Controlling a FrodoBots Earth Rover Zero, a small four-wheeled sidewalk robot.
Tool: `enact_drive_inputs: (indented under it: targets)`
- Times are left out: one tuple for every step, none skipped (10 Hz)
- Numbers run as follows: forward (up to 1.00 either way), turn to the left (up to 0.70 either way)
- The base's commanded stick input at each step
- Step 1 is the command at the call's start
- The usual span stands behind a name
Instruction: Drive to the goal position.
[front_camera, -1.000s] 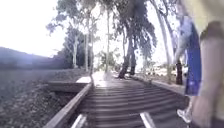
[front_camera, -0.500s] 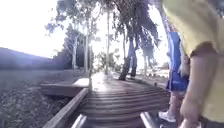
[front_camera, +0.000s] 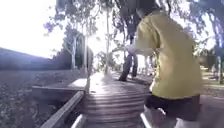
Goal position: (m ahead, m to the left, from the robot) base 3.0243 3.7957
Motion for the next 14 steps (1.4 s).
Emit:
enact_drive_inputs:
  targets:
    - [0.93, 0.0]
    - [0.93, 0.0]
    - [0.93, 0.0]
    - [0.93, 0.0]
    - [0.93, 0.0]
    - [0.93, 0.0]
    - [0.93, 0.0]
    - [0.4, 0.0]
    - [0.0, 0.0]
    - [0.0, 0.0]
    - [0.0, 0.0]
    - [0.0, 0.0]
    - [0.0, 0.0]
    - [0.0, 0.0]
